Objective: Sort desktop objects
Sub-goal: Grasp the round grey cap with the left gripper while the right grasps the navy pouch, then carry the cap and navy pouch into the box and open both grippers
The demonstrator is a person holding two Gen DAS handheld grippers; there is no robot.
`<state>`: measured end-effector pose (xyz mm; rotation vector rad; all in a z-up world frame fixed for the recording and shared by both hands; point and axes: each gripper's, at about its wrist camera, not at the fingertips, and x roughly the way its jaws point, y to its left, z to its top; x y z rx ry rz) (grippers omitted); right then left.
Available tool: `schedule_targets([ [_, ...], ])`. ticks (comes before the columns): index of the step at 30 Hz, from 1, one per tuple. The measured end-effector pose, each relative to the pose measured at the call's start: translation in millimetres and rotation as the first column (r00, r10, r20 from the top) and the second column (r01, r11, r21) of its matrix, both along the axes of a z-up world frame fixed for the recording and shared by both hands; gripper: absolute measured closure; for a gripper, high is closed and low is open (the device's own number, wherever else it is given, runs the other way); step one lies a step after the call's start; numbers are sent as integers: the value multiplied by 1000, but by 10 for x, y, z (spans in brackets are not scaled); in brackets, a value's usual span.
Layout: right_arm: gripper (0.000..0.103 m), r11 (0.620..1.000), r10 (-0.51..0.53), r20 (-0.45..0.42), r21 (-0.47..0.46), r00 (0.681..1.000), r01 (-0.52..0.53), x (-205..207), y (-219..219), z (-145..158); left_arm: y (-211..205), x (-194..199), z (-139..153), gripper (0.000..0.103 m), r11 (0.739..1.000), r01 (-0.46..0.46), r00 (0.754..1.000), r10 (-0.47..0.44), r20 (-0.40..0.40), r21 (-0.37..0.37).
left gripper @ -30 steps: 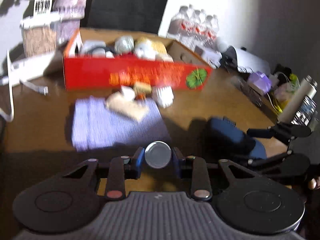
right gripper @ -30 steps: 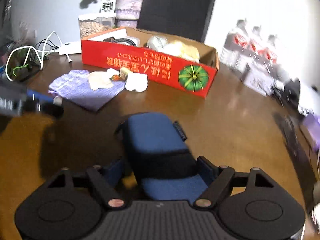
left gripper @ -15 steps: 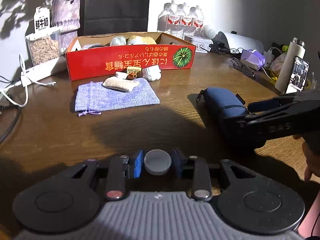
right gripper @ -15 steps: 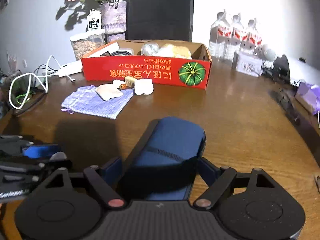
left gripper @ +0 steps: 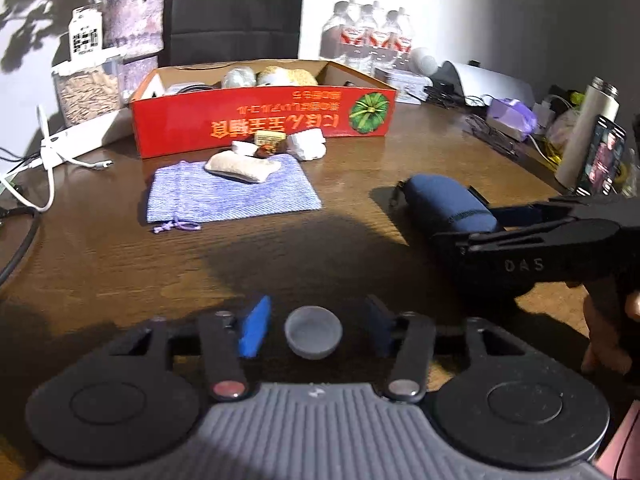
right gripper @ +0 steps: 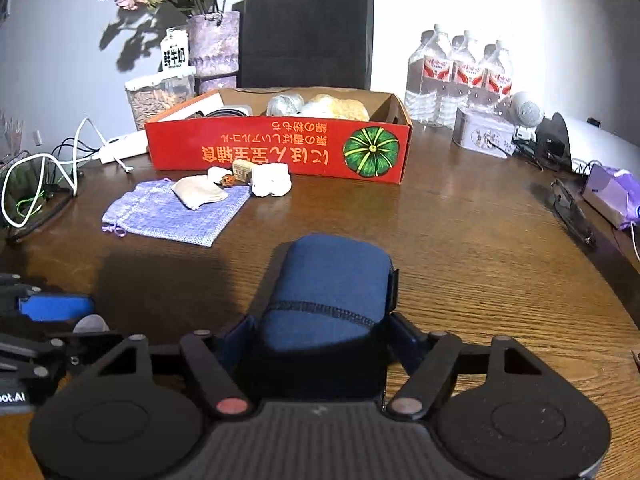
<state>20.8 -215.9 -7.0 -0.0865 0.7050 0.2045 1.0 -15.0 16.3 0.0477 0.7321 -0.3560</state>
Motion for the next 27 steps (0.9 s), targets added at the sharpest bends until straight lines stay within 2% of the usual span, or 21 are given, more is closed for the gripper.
schedule_targets([
  [1,33,1000,-1,9,-4,1000,2,-19,11,-6,-6,-22,3,69,1000,9,1000,-9,0,4],
  [3,34,1000,0,19,-15,1000,0,-50,28,-5,-17,-43,7,73,1000,22,1000,-22,-6,5],
  [12,41,1000,24,18,18,1000,-24,-370,71,68,42,-184,12,74,999,13,1000,-14,-17,-51],
  [19,41,1000,22,47,-1,999,-22,-561,151,203,110,-302,158,74,994,-3,999,7,31,-105],
  [27,41,1000,-12,55,8,998,12,-567,91,290,119,-298,279,74,993,-14,998,21,63,-115],
])
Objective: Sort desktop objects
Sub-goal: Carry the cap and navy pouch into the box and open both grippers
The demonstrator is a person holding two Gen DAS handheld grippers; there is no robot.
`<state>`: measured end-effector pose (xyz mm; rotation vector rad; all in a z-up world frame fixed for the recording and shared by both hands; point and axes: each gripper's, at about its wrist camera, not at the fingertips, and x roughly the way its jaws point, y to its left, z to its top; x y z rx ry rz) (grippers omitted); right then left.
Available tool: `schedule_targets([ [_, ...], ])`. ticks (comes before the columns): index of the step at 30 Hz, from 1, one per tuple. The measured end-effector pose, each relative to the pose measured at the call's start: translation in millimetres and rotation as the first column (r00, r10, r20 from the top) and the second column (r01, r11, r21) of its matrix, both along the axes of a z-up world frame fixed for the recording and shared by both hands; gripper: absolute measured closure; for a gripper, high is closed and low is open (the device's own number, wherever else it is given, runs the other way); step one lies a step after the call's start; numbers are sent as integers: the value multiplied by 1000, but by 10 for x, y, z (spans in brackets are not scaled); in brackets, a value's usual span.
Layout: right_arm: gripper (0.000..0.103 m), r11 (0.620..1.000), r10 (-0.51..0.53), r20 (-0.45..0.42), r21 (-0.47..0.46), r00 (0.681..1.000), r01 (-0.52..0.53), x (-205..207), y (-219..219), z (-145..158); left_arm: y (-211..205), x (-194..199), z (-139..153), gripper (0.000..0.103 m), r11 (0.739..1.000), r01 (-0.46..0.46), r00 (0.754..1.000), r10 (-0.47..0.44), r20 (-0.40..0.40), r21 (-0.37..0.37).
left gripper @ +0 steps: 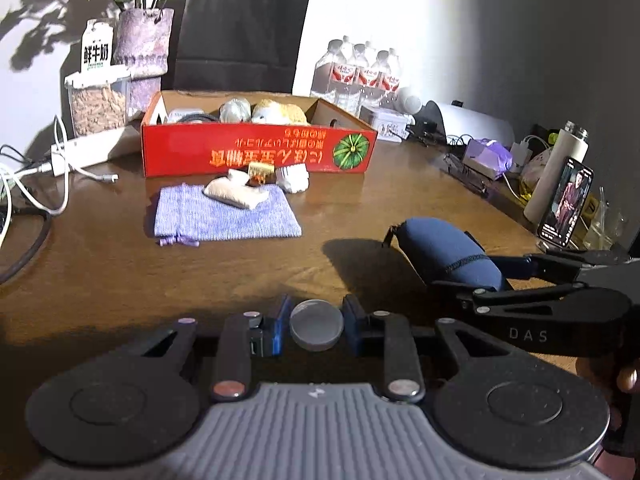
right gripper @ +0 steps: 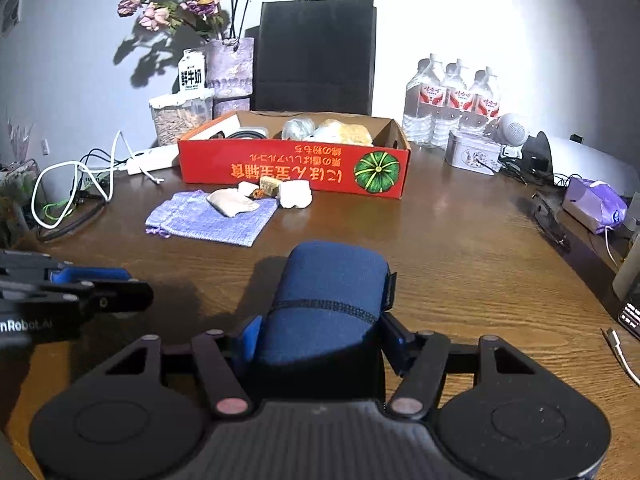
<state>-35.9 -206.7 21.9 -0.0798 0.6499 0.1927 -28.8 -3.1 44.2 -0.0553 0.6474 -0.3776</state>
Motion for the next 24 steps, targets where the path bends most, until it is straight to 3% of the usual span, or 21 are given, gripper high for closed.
schedule_targets([
  [4,41,998,15,35,56,999,-17,104,-94,229,1,147,137,74,1000,-5,1000,5,31,4],
  [7,41,991,63,99,115,993,-74,261,-192,593,96,336,392,74,999,-35,994,34,108,4],
  [13,41,987,96,147,117,985,-113,1221,-283,1161,295,1168,973,74,996,-83,980,86,180,-24],
  [15,41,988,94,90,115,992,-104,1723,-288,1215,310,1577,1073,74,997,-78,986,79,144,-11],
  [18,41,992,74,-61,103,995,-67,2567,-267,1145,271,2270,1043,74,995,-83,996,80,48,56],
  [22,41,999,20,-261,54,965,-6,3383,-73,741,148,3029,709,74,981,-118,987,132,-86,157],
  [24,41,1000,-10,-315,11,949,14,3610,49,501,96,3275,519,74,977,-110,981,137,-141,185],
])
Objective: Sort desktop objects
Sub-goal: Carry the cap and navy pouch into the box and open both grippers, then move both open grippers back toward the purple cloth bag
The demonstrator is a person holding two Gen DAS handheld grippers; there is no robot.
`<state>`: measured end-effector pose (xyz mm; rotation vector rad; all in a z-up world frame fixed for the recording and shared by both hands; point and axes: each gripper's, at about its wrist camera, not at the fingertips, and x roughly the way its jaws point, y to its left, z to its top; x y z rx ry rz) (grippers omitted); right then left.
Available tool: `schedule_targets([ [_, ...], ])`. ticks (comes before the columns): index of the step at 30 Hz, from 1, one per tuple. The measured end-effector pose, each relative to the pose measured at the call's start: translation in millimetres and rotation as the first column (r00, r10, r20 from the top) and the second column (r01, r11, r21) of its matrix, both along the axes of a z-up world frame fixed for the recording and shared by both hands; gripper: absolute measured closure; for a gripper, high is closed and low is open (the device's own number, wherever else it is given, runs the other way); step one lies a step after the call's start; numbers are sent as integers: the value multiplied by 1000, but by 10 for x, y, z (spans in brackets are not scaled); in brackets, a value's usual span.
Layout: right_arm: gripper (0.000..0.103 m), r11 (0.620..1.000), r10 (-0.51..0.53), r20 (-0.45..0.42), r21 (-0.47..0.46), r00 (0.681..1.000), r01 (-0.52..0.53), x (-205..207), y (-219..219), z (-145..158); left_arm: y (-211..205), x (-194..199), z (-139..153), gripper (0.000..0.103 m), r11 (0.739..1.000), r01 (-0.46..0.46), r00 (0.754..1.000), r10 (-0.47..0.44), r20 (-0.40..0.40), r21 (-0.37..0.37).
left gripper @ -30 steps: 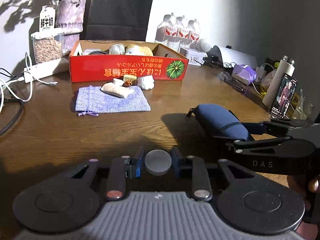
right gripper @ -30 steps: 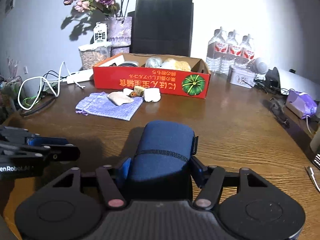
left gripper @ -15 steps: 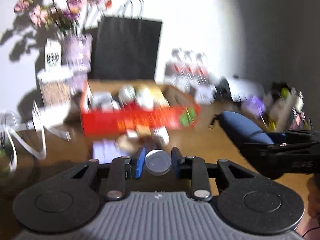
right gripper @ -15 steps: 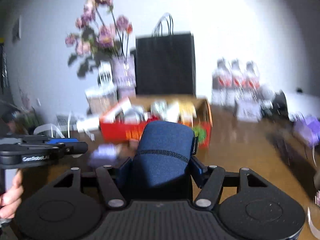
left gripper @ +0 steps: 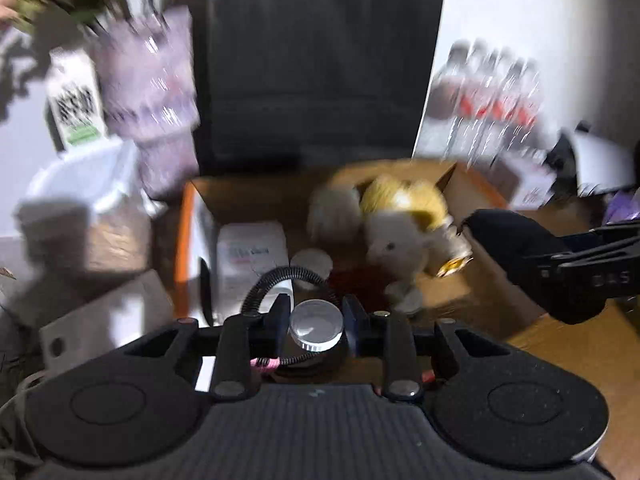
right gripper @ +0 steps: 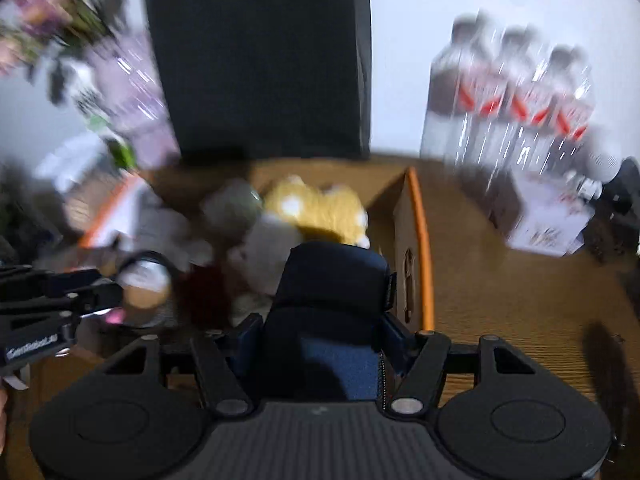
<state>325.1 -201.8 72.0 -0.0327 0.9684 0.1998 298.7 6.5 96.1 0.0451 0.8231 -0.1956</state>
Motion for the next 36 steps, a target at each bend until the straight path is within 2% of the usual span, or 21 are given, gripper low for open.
schedule_targets([
  [4,41,989,-1,-24,-148,1000,-2,195,210,-291,-73,225,-286,74,998,7,999,-5,-42,56],
  [7,40,983,8,-100,-183,995,-26,293,231,-445,-35,307,-455,73,997,-19,997,24,-74,72],
  [10,36,975,35,-72,-215,997,-50,287,284,-472,71,371,-519,69,999,-22,996,25,-87,35],
  [12,36,979,41,-47,-196,998,-50,268,256,-423,96,355,-471,65,1000,-17,995,19,-95,25],
  [15,32,994,5,5,-107,1000,-5,196,144,-192,111,304,-320,62,999,-21,997,23,-78,29],
  [17,26,998,-13,51,-55,999,16,135,92,5,117,238,-176,55,999,-33,998,35,-54,34],
  [19,26,999,-28,84,-23,996,30,10,63,187,126,166,-42,44,998,-46,999,47,-27,36],
  [21,25,1000,-10,109,10,994,9,-149,57,316,128,59,64,41,998,-49,999,49,-9,30],
  [24,25,998,-1,154,60,988,-8,-480,44,418,89,-155,159,29,998,-50,999,49,18,42],
  [26,24,995,-5,180,95,984,-13,-707,-11,409,59,-385,205,27,997,-51,997,48,59,51],
  [30,24,994,-22,229,113,973,-4,-1287,-79,290,50,-953,244,17,999,-50,990,48,136,12],
  [33,24,992,-16,258,126,966,-17,-1774,-139,157,59,-1456,189,10,998,-52,983,57,176,-32],
  [36,21,991,9,261,127,965,-43,-2253,-190,-38,29,-1964,20,8,998,-34,980,44,192,-56],
])
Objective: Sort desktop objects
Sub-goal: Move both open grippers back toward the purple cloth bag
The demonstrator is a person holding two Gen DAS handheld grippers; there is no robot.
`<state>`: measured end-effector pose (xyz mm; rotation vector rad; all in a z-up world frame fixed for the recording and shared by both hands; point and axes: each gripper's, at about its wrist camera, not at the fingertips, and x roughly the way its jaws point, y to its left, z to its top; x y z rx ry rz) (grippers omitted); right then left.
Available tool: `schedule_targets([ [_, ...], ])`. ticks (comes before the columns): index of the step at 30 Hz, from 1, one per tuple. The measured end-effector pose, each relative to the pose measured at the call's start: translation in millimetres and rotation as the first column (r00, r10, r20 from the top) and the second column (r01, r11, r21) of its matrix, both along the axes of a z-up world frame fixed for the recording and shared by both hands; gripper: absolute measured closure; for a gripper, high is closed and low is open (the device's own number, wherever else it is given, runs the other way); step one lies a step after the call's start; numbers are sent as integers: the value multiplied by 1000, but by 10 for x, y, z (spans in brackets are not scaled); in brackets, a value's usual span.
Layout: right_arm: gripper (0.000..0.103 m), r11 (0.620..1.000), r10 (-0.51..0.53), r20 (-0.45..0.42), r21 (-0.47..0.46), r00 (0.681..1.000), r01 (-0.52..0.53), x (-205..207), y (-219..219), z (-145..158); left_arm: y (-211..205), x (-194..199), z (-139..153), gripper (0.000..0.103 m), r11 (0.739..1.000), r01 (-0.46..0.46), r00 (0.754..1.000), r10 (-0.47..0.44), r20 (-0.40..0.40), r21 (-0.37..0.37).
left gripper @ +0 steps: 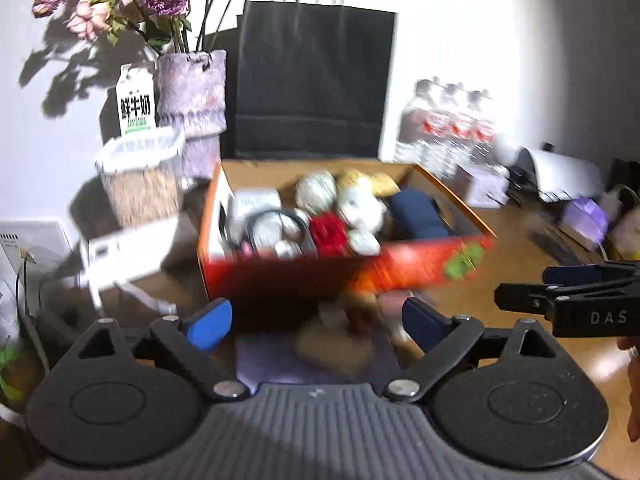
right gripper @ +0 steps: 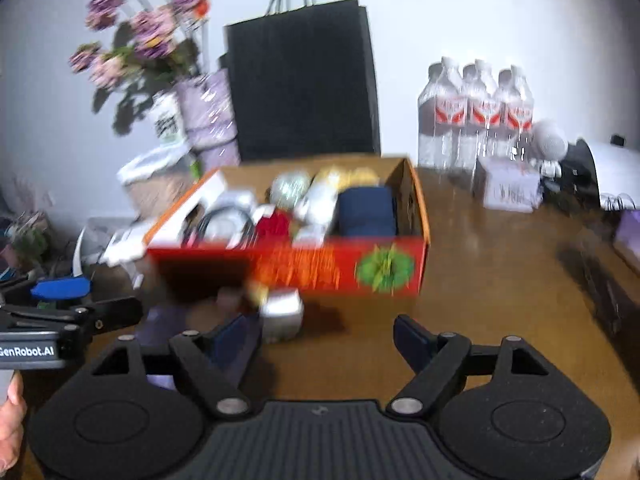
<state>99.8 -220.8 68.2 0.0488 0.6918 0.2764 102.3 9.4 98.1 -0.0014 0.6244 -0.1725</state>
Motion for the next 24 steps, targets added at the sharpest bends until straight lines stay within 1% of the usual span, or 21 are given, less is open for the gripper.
schedule_targets([
  [2,21,1000,1,-4,-7,1000,-2,-300,-22,-156,-53,-320,-150,8,999,20,1000,-20,4,28],
  [4,21,1000,-1,-6,-5,1000,1,-567,-36,-334,-88,-573,-291,8,999,6,1000,-7,8,46],
  [6,21,1000,0,-2,8,1000,0,-780,-50,-467,-104,-805,-428,8,1000,-8,1000,8,3,29],
  [8,18,1000,-16,18,11,1000,16,-962,-46,-570,-112,-985,-540,8,1000,-9,1000,9,-2,18],
  [11,18,1000,3,32,-10,999,-3,-1149,27,-672,-148,-1197,-652,8,999,1,1000,-1,3,45],
  [14,18,999,27,54,-45,998,-24,-1277,110,-697,-165,-1344,-694,8,998,11,1000,-12,14,58],
  [15,18,998,26,59,-55,998,-23,-1304,129,-701,-172,-1391,-702,6,998,16,1000,-18,23,62],
  [17,17,998,25,63,-57,998,-22,-1334,151,-702,-145,-1426,-706,5,998,9,999,-12,41,68],
  [19,17,998,37,56,-51,998,-34,-1316,165,-689,-124,-1388,-694,5,998,3,999,-5,36,61],
  [24,17,998,35,73,-60,997,-31,-1204,158,-647,-83,-1285,-684,5,999,-16,999,15,32,48],
])
